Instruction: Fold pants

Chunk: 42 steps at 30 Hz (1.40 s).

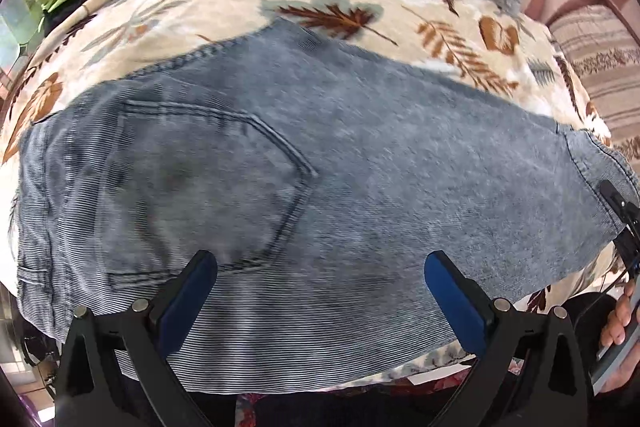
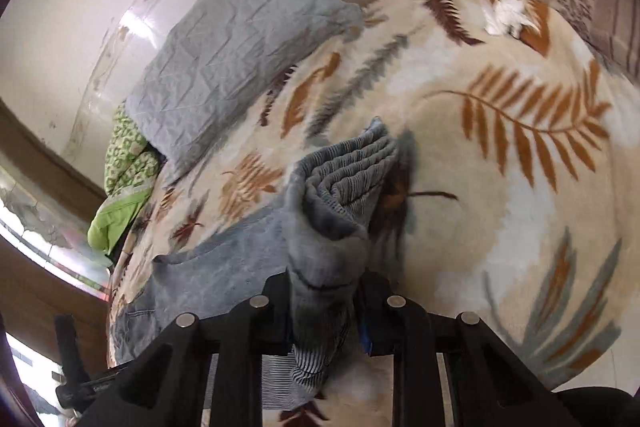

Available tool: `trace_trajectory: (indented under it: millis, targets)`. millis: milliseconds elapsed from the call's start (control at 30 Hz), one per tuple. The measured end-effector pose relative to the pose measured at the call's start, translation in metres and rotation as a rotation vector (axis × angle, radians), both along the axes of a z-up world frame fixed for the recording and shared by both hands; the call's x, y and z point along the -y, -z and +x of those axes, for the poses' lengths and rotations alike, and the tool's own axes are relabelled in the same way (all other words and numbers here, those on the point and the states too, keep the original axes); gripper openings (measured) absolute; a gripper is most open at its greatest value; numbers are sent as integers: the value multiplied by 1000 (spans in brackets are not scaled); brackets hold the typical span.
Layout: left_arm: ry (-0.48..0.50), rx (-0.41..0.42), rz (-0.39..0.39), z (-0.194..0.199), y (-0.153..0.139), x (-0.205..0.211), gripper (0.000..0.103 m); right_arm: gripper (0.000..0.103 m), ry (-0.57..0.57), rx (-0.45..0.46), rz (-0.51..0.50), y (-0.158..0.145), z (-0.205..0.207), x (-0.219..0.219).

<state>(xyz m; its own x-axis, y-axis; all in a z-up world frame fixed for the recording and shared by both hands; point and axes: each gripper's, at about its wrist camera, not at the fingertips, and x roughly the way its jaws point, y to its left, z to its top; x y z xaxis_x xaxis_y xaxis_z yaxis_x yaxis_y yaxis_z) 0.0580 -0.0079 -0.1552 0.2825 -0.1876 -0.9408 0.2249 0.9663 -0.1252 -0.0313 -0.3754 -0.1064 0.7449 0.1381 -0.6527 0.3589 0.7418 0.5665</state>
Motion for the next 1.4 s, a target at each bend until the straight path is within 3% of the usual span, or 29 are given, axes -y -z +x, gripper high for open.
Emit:
trace_trajectory:
  millis: [333, 600, 667, 733, 800, 833, 867, 933, 1067, 1200, 1267, 1400]
  targets:
    - [-108, 65, -41, 12, -28, -65, 103, 24, -226, 9, -108, -28, 41, -105]
    - [-155, 58, -67, 16, -23, -92, 103, 24, -442, -52, -52, 0, 59, -198]
    - [-165, 45, -70, 17, -19, -94, 103, 28, -520, -121, -38, 16, 66, -220]
    - [-164, 33, -74, 17, -16, -91, 103, 28, -539, -188, -109, 29, 68, -233]
    - [-146, 37, -72, 16, -17, -84, 103, 32, -553, -154, -126, 27, 63, -234]
    - [-137, 40, -69, 17, -18, -80, 103, 40, -565, -152, -119, 25, 61, -232]
    - [-123, 48, -66, 18, -19, -74, 103, 56, -585, -157, -100, 23, 59, -229]
    - [-95, 65, -59, 21, -22, -62, 103, 64, -632, -136, -35, 20, 52, -220]
    - [-30, 108, -21, 29, -31, -28, 103, 64, -649, -50, 60, 12, 29, -189]
    - [40, 157, 32, 39, -34, 13, 103, 64, -521, -43, 3, 12, 18, -148]
    - [73, 173, 67, 47, -31, 36, 103, 63, -461, -28, 32, 15, 19, -130]
    - [111, 174, 137, 62, -15, 70, 103, 56, -432, -8, 30, 22, 22, -123]
